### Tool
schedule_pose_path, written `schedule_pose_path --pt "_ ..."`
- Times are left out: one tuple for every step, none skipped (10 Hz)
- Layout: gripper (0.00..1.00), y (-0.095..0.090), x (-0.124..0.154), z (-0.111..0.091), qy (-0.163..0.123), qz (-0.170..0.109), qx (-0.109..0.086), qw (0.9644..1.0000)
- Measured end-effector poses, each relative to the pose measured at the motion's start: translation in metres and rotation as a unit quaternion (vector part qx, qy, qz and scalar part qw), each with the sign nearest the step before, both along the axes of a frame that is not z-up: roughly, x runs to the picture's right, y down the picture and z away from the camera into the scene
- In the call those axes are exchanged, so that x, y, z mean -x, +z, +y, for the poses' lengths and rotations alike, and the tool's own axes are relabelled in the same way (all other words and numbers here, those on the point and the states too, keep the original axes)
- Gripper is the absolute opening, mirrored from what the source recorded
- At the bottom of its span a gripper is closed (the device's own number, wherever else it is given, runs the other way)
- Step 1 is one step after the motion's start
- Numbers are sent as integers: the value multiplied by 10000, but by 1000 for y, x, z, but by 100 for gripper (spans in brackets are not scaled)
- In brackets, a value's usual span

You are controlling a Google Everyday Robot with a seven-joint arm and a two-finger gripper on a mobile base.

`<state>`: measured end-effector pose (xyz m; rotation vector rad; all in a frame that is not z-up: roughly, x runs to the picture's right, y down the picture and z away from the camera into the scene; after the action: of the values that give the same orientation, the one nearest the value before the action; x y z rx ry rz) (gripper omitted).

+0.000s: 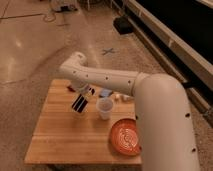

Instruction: Place the eraser in the ceramic cup

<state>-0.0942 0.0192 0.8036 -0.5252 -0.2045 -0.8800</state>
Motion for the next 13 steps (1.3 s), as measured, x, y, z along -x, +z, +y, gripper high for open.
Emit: schedule_pose_path --pt "0 -3 -11 -6 58 83 -33 9999" --pt "0 -5 -17 -10 92 122 -64 9999" --pt "0 -6 -22 -15 136 158 -83 9997" --pt "0 -10 -32 -22 164 180 -67 9997" --pt "0 -13 -51 -28 197 221 -78 9995" --pt "0 -16 -61 -32 211 272 -85 9994" --pt "0 -19 -66 -36 258 290 -99 9992" --pt "0 -18 -73 -37 296 323 -106 9990" --pt "0 -17 -84 -35 314 350 -68 9989" --pt "0 -15 -94 -30 332 370 -38 9988" --pt "0 -9 -104 -21 356 383 -1 9986" --pt "2 -4 -106 -15 365 379 25 9986" --pt "8 -3 -106 -13 370 376 49 9986"
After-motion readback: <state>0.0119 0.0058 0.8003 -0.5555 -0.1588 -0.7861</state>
